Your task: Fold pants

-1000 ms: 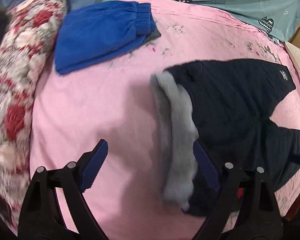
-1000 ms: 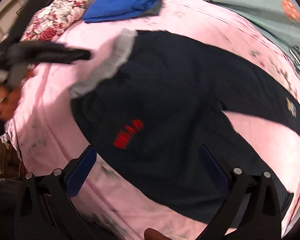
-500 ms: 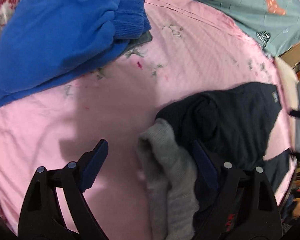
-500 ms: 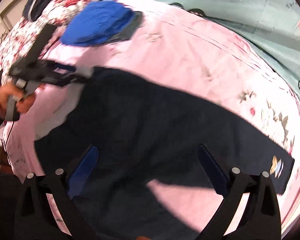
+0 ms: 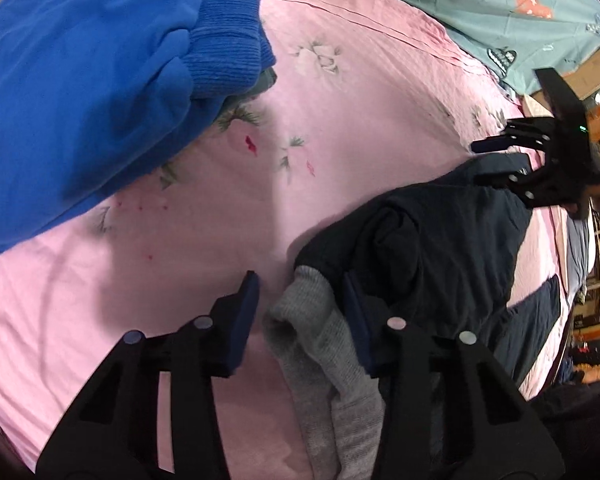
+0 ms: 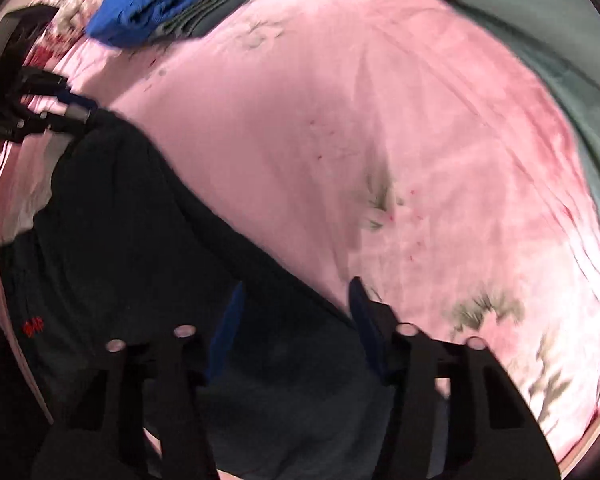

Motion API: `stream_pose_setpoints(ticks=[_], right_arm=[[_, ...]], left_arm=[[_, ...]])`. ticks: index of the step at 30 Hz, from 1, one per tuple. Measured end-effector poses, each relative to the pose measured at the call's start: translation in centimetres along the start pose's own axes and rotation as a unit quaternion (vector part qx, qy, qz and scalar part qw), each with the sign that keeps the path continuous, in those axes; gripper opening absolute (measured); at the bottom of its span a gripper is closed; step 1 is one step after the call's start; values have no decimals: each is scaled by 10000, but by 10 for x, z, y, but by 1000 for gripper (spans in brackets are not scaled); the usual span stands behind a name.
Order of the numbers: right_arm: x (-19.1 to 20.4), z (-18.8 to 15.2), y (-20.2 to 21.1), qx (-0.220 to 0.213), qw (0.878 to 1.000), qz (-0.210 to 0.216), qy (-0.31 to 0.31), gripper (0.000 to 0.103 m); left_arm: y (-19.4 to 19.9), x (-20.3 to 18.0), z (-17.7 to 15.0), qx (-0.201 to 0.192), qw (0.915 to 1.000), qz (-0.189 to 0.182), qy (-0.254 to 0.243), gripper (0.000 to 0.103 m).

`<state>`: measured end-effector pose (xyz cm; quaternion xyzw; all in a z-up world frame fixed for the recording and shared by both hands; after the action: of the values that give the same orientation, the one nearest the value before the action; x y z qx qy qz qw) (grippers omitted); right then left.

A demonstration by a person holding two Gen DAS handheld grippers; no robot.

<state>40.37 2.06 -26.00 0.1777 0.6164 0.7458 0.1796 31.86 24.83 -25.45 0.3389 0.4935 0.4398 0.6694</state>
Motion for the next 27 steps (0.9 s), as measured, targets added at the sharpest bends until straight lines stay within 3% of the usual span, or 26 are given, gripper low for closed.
stream_pose_setpoints(ticks=[2,4,5,6,8,10,14,20,23,27], right_arm=[[0,-1,1,-31,9997,-106,201,38],[0,-4,2,15,9996,-175,237,9],[1,-7,4,28,9994,-220,265,7],[5,-11,6,22,9991,-283,319,3],[13,-18,17,-85,9988,-390,291,2],[21,-26,35,-270,9984,-450,198,2],[44,-54,89,-599,9964,-588,109,2],[108,-110,152,-698,9952,-664,145,2],[157,-148,150,-569,9969,-510,162,2],[212,-190,123,-329,9993,-156,7,2]], left_arm=[[-1,-1,-1,87,9998,-13,-152,42],[-1,-2,-1,147,9996,-3,-255,39],[-2,-4,0,203,9993,-7,-301,32],[-3,-5,0,228,9992,-7,-328,31],[1,-6,-1,219,9988,46,-435,19],[10,-9,-2,149,9986,20,-505,15],[38,-32,-9,-122,9960,40,-882,13],[89,-79,-49,-438,9821,-47,-1834,12],[104,-99,-87,-365,9735,-127,-2253,12],[104,-110,-132,-75,9691,-162,-2459,12]])
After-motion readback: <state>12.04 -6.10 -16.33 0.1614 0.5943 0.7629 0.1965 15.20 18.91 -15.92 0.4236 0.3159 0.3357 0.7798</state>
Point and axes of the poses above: each gripper's, at about its wrist camera, not at the fingertips, and y roughly against the way its jaws point, x to its left, z to its top, the point moved 7 cm from there along -y, roughly the way its jaws point
